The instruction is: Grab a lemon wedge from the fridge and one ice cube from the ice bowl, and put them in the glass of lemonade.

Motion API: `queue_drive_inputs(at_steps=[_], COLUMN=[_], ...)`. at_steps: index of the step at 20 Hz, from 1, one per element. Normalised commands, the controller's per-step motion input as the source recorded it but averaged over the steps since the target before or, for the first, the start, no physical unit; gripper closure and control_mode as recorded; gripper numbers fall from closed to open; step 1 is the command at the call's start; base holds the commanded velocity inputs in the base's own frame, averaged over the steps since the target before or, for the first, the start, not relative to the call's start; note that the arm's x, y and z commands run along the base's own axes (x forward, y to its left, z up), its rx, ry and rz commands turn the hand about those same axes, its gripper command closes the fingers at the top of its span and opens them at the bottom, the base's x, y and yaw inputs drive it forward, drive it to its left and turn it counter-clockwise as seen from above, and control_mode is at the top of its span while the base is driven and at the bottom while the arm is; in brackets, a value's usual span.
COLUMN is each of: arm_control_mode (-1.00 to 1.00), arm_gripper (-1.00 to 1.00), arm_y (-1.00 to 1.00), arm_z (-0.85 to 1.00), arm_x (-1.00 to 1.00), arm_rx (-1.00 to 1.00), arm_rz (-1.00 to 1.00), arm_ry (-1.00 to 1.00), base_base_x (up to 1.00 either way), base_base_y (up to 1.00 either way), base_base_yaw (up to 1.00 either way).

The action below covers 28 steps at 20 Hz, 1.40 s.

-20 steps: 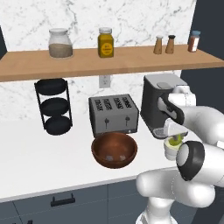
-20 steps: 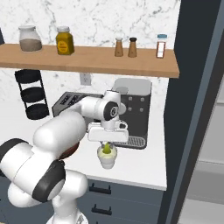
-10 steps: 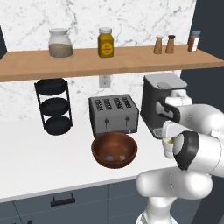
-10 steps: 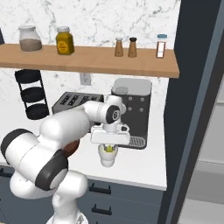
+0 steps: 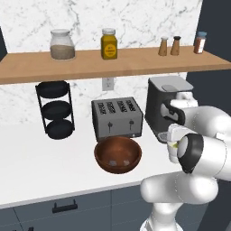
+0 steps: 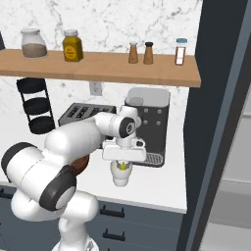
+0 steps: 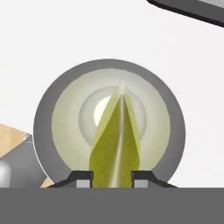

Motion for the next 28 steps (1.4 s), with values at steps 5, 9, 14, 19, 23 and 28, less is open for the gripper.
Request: queue_drive_inputs(at_steps=[5, 9, 14, 19, 23, 28], arm_control_mode=[-1.00, -1.00, -1.00, -1.00, -1.00, -1.00], arm_gripper=[-1.00, -1.00, -1.00, -1.00, -1.00, -1.00], arm_y=[0.04, 0.11, 0.09, 0.36, 0.98, 1.00], arm_z=[0.04, 0.14, 0.53, 0.78, 0.54, 0.18], arm_x=[0.00, 0.00, -0.06, -0.33, -0.30, -0.26], arm_rx=[0.00, 0.00, 0.00, 0.00, 0.00, -0.02], arm_rz=[0.00, 0.00, 0.00, 0.00, 0.00, 0.00], arm_ry=[-0.06, -0.09, -0.27, -0.47, -0.48, -0.37], base_base_x=[0.00, 0.00, 0.00, 0.00, 0.00, 0.00], base_base_y=[0.00, 0.00, 0.00, 0.00, 0.00, 0.00], base_base_yaw=[0.00, 0.00, 0.00, 0.00, 0.00, 0.00])
